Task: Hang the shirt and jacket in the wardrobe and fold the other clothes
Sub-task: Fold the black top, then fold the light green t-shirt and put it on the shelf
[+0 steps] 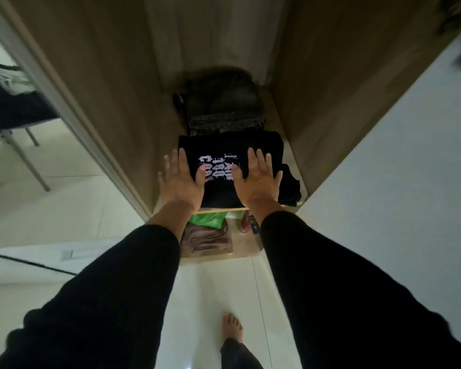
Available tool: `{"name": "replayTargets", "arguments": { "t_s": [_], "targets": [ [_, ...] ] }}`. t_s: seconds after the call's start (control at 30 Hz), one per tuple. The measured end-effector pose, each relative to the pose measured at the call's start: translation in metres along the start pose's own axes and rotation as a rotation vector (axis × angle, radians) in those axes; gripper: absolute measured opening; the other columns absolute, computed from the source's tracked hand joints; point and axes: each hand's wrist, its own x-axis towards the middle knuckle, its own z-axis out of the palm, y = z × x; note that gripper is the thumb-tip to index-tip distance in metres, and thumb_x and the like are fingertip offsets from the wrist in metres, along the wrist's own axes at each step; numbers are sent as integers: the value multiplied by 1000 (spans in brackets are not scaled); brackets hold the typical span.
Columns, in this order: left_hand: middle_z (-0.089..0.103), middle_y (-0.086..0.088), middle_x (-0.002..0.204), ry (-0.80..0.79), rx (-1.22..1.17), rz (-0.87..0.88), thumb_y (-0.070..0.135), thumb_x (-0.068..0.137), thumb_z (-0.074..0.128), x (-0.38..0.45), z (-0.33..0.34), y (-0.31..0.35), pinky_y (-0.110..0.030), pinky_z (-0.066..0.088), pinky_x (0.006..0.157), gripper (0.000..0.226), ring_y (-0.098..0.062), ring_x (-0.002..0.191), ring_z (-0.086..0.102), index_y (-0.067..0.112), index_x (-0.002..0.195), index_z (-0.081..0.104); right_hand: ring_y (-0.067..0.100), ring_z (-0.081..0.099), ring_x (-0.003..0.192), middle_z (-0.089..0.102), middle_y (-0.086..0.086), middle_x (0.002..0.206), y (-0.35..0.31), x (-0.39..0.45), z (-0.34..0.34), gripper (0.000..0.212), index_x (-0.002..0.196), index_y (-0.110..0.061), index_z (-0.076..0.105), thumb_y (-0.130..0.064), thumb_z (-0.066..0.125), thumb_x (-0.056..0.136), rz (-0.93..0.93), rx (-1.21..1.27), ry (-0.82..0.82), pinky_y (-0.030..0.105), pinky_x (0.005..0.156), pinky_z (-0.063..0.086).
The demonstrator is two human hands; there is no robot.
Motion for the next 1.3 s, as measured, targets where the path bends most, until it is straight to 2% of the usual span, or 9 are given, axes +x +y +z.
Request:
{"name": "replayTargets", "arguments": {
  "t_s": [0.2,0.37,0.5,0.77,0.9,0.97,1.07,1.17,1.3],
  "targets": [
    [2,-3,160,59,-219,0,47,100,22,-110,-92,12,-39,6,120,65,-20,147,-3,15,152,0,21,12,147,15,5,159,-29,-112,-76,65,152,-16,17,-47,37,98,96,419,63,41,119,14],
    [19,-8,157,177,-461,-81,47,98,31,-192,-145,2,-42,20,117,65,-25,145,18,17,152,11,24,25,143,22,4,157,-53,-191,-117,64,151,-20,20,-47,40,97,89,605,-23,33,114,23],
    [22,-9,156,312,-589,-237,42,100,32,-256,-169,-18,-35,19,115,62,-25,143,22,11,151,16,27,32,139,32,8,153,-69,-235,-123,61,149,-19,26,-47,41,97,4,615,-87,34,111,27],
    [28,-8,154,560,-736,-686,37,100,35,-432,-171,-77,-37,22,114,56,-27,141,28,12,149,22,28,39,134,43,7,144,-96,-360,-94,56,141,-14,40,-45,45,95,-270,613,-374,32,106,30],
    [30,-11,153,615,-720,-854,34,100,37,-523,-172,-111,-37,24,113,56,-30,139,30,9,148,24,24,42,131,45,1,140,-108,-436,-71,61,142,-17,38,-48,47,91,-352,629,-559,25,100,32],
    [32,-11,151,656,-720,-946,34,100,38,-566,-176,-132,-37,26,112,55,-31,137,33,10,148,26,23,41,132,43,-1,142,-122,-473,-59,62,142,-19,38,-51,47,89,-418,615,-656,33,106,35],
    [39,-13,147,747,-735,-1074,35,98,40,-628,-185,-163,-39,29,112,54,-33,134,38,12,146,29,26,40,132,47,3,133,-149,-526,-44,57,141,-18,39,-48,44,92,-515,539,-740,33,100,34],
    [39,-13,146,810,-711,-1184,35,98,40,-688,-189,-191,-38,28,111,54,-31,134,37,10,145,32,24,38,134,41,3,145,-172,-578,-27,58,144,-18,35,-46,44,94,-611,496,-811,33,104,31],
    [41,-13,144,850,-629,-1319,38,96,39,-766,-191,-231,-42,27,113,53,-33,132,38,12,142,35,28,45,128,48,8,138,-199,-652,8,52,139,-13,40,-42,43,96,-727,408,-885,27,90,33]
  ]
}}
